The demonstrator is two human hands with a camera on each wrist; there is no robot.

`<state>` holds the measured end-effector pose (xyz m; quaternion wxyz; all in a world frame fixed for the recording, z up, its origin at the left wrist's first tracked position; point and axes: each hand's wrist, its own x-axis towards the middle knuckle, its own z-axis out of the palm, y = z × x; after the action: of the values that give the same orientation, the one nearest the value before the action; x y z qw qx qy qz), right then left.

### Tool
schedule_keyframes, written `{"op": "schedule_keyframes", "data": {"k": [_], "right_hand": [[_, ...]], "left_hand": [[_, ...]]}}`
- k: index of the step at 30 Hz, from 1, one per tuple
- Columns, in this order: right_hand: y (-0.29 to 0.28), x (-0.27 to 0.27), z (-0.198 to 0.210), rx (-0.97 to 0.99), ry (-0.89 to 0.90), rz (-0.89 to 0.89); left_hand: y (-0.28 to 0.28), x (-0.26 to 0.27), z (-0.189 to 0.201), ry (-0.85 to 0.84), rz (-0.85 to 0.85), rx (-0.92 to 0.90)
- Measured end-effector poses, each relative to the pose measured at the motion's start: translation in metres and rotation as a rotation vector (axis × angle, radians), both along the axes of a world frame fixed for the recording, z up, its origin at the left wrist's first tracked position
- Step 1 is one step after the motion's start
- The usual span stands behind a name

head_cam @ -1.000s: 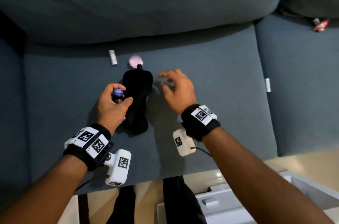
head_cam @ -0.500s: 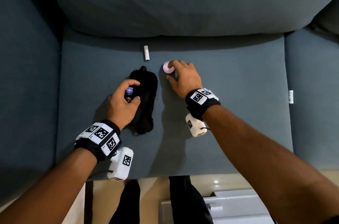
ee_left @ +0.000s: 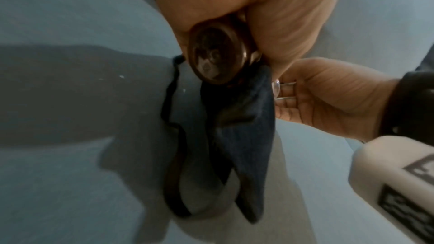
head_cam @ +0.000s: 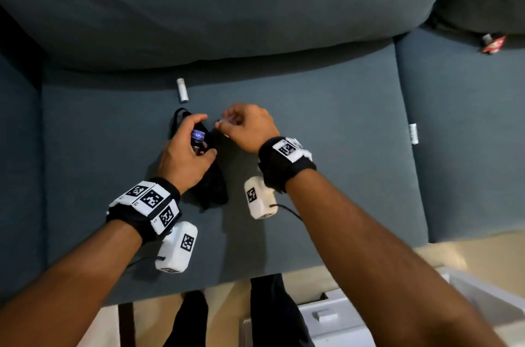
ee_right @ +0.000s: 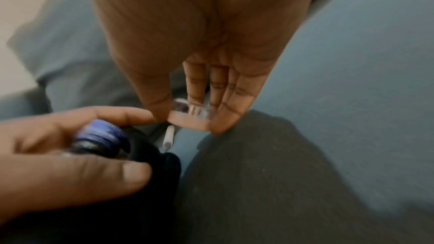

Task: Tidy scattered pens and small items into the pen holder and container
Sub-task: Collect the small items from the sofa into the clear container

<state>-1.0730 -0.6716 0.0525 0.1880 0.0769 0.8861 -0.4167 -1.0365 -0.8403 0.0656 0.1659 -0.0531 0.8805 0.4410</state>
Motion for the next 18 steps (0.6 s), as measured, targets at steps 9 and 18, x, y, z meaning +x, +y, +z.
{"op": "schedule_keyframes", "data": {"k": [9, 18], "right_hand": [[0.118, 0.054, 0.0, -0.28, -0.018, -0.395], [0.228, 0.081, 0.003, -0.102, -0.038, -0.378]], "left_hand": [[0.134, -0.009, -0.001, 0.001, -0.313, 0.068], [0.248, -0.009, -0.008, -0.023, -0.421, 0.078]]}}
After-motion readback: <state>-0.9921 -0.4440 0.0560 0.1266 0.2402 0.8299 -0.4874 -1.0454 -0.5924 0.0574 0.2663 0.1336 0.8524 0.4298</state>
